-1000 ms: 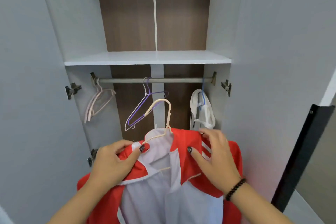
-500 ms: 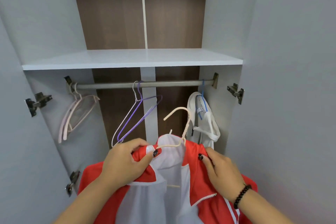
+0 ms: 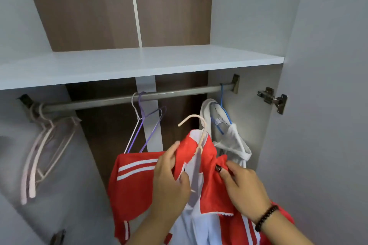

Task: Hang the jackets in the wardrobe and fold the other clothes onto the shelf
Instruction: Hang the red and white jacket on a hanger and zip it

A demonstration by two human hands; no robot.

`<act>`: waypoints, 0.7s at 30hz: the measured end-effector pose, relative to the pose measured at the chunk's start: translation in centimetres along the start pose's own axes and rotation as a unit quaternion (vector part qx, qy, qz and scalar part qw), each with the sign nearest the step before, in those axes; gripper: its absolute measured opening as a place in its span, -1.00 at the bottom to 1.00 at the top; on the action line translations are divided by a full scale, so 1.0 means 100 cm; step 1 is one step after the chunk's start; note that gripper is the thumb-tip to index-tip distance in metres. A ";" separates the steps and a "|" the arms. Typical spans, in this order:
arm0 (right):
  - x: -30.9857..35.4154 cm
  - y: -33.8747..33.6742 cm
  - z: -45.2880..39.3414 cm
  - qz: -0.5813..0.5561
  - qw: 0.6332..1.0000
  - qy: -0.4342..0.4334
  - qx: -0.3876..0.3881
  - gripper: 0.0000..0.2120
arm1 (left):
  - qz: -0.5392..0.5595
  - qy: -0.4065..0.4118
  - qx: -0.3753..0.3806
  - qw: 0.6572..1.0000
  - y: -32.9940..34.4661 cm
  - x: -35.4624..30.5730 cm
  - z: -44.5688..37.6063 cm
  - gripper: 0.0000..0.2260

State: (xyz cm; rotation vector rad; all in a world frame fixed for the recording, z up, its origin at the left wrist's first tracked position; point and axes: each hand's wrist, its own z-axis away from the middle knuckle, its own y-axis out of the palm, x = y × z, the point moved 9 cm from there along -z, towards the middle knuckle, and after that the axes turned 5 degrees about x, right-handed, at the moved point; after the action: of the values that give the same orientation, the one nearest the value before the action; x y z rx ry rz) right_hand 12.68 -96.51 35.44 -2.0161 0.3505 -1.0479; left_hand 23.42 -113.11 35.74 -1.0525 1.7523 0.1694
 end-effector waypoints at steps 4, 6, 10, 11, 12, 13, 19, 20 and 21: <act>-0.013 0.008 -0.020 -0.039 0.998 0.039 0.004 -0.64 | 0.022 -0.037 -0.007 0.999 0.018 0.029 -0.005 -0.23; -0.022 0.008 -0.037 -0.091 0.994 0.059 -0.015 -0.64 | 0.029 -0.071 0.023 0.997 0.033 0.049 -0.013 -0.29; -0.043 0.010 -0.073 -0.177 0.979 0.102 -0.015 -0.59 | -0.017 -0.115 0.104 0.988 0.063 0.086 -0.027 -0.70; -0.051 0.009 -0.083 -0.179 0.977 0.113 -0.015 -0.58 | -0.023 -0.117 0.107 0.987 0.068 0.091 -0.033 -0.77; -0.059 0.009 -0.093 -0.178 0.976 0.126 -0.016 -0.56 | -0.023 -0.122 0.111 0.986 0.073 0.097 -0.040 -0.81; -0.067 0.009 -0.103 -0.176 0.975 0.137 -0.018 -0.55 | -0.020 -0.130 0.120 0.984 0.080 0.101 -0.047 -0.84; -0.096 0.022 -0.165 -0.193 0.966 0.169 -0.015 -0.53 | 0.013 -0.206 0.088 0.975 0.100 0.127 -0.094 -0.80; -0.099 0.025 -0.175 -0.205 0.964 0.171 -0.014 -0.53 | 0.032 -0.211 0.056 0.975 0.099 0.132 -0.101 -0.75; -0.102 0.027 -0.185 -0.221 0.960 0.171 -0.012 -0.54 | 0.050 -0.216 0.028 0.975 0.099 0.136 -0.107 -0.70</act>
State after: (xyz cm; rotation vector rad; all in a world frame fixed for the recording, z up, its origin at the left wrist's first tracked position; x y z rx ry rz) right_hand -7.73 -102.45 33.61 -1.9772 0.0867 -1.6862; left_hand 7.90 -120.81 25.94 -0.8144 1.4037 0.3809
